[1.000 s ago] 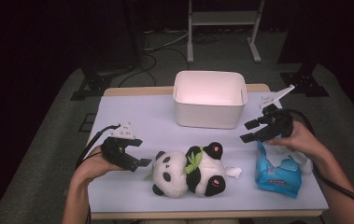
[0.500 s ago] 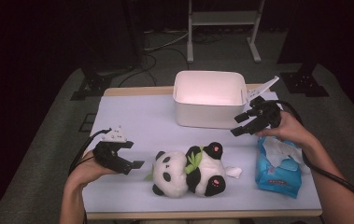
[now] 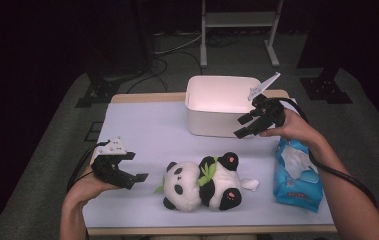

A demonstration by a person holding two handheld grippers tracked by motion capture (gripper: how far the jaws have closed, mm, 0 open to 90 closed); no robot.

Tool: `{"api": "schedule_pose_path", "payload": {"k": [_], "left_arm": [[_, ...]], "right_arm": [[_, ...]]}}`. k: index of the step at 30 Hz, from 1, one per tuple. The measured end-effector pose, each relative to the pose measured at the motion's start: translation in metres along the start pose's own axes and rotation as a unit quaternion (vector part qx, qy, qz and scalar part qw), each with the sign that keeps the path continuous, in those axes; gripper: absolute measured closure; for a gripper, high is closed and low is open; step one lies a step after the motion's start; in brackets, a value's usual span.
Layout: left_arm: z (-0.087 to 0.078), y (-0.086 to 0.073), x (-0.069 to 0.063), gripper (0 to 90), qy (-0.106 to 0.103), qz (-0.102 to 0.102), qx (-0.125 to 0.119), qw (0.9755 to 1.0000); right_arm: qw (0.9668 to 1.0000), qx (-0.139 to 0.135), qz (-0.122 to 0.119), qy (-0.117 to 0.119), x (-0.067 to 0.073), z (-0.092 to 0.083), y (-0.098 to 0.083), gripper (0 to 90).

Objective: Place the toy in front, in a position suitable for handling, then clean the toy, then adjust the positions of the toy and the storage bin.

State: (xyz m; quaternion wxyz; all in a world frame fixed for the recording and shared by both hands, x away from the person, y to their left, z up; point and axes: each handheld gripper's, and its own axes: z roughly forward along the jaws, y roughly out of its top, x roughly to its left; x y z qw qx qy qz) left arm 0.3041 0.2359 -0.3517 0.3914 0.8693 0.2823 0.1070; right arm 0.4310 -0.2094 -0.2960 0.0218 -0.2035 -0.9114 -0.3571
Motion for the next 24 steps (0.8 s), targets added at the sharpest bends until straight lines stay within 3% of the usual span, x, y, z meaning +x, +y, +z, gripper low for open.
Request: {"api": "schedule_pose_path", "payload": {"k": [5,12,24], "left_arm": [[-0.002,0.0,-0.002,11.2,0.0,0.011,0.004,0.9999],[-0.002,-0.003,0.0,11.0,0.002,0.002,0.002,1.0],[-0.001,-0.004,-0.002,10.7,-0.001,0.008,0.011,0.9999]], "right_arm": [[0.9999,-0.005,-0.008,0.006,0.0,0.003,0.01,30.4],[0.9999,-0.001,-0.012,0.008,0.003,0.008,0.015,30.4],[0.9998,0.003,-0.017,0.004,0.008,0.008,0.017,31.3]]}}
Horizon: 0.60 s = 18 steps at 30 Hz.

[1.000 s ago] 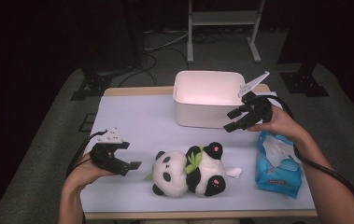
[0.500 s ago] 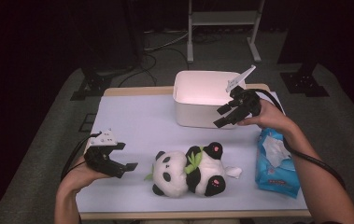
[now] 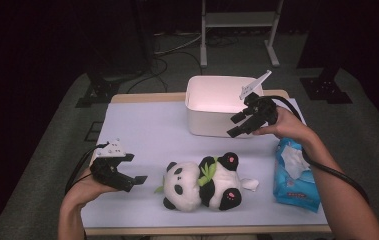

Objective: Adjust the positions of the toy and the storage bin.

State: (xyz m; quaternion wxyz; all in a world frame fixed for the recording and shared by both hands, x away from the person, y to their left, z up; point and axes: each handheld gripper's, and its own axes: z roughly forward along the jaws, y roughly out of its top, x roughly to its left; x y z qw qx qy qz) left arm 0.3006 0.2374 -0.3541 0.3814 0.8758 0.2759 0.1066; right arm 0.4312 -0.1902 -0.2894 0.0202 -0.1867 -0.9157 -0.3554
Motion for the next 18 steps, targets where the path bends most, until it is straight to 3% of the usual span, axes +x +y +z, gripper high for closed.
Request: {"api": "schedule_pose_path", "payload": {"k": [18], "left_arm": [[0.002,-0.003,0.001,10.6,0.009,-0.006,0.011,0.9999]], "right_arm": [[0.9997,0.008,-0.015,-0.016,-0.008,-0.005,0.015,34.0]]}}
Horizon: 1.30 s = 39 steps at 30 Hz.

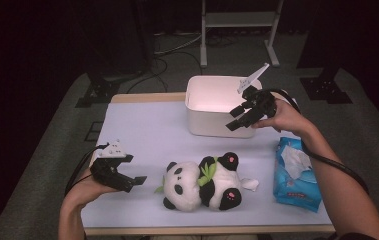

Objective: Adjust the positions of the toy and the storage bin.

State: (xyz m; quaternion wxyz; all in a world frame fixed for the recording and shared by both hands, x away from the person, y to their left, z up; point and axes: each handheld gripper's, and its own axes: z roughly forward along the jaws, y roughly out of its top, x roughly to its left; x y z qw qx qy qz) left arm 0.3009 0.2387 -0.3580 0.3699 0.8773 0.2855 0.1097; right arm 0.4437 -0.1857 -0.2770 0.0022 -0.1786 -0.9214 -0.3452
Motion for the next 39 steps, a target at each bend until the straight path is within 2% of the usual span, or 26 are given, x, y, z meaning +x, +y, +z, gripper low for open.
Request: {"api": "schedule_pose_path", "payload": {"k": [9,15,19,22,30,39], "left_arm": [[0.002,-0.002,0.002,10.6,-0.003,-0.005,-0.001,1.0],[0.001,-0.004,0.005,10.6,-0.002,-0.01,-0.003,0.9999],[0.002,-0.005,0.007,10.6,-0.002,-0.016,-0.008,0.9998],[0.003,-0.005,0.007,10.6,-0.003,-0.019,-0.01,0.9998],[0.003,-0.007,0.009,10.6,-0.003,-0.019,-0.007,0.9998],[0.001,-0.009,0.011,10.5,-0.001,-0.025,-0.008,0.9997]], "right_arm": [[0.9997,0.022,0.0,-0.006,-0.014,0.01,0.01,38.7],[0.9996,0.025,-0.005,-0.015,-0.022,0.016,0.019,41.6],[0.9998,0.02,-0.002,-0.007,-0.029,0.021,0.024,44.8],[0.9996,0.026,-0.003,-0.008,-0.032,0.027,0.027,47.1],[0.9988,0.038,-0.017,-0.026,-0.039,0.042,0.036,52.9],[0.9975,0.063,-0.018,-0.025,-0.047,0.06,0.043,66.0]]}}
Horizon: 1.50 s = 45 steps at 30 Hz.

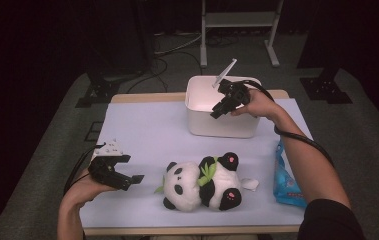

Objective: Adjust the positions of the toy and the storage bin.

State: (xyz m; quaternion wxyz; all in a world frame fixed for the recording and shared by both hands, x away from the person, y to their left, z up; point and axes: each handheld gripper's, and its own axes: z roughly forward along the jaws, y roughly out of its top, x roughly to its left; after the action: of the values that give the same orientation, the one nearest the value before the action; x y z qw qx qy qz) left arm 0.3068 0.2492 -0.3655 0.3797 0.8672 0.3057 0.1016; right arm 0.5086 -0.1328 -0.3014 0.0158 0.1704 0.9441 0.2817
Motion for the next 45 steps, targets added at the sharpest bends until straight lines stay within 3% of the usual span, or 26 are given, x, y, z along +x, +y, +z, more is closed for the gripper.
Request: {"api": "schedule_pose_path", "payload": {"k": [7,19,28,36,45], "left_arm": [[-0.001,-0.001,0.001,10.5,0.0,-0.004,-0.003,1.0],[0.0,-0.001,0.001,10.5,-0.002,-0.003,0.001,1.0],[0.004,-0.003,0.003,10.5,-0.006,-0.009,0.007,0.9999],[0.012,-0.002,0.002,10.5,-0.012,-0.002,0.019,0.9998],[0.011,-0.002,0.001,10.5,-0.016,0.0,0.015,0.9997]], "right_arm": [[0.9998,0.019,0.008,0.007,-0.003,0.012,0.008,80.7],[0.9997,0.017,0.0,0.018,-0.001,0.014,0.008,83.5],[0.9985,0.016,-0.023,0.047,0.021,0.017,0.009,83.8],[0.9978,0.011,-0.035,0.056,0.038,0.017,0.006,83.7],[0.996,0.018,-0.055,0.068,0.062,0.018,0.005,83.8]]}}
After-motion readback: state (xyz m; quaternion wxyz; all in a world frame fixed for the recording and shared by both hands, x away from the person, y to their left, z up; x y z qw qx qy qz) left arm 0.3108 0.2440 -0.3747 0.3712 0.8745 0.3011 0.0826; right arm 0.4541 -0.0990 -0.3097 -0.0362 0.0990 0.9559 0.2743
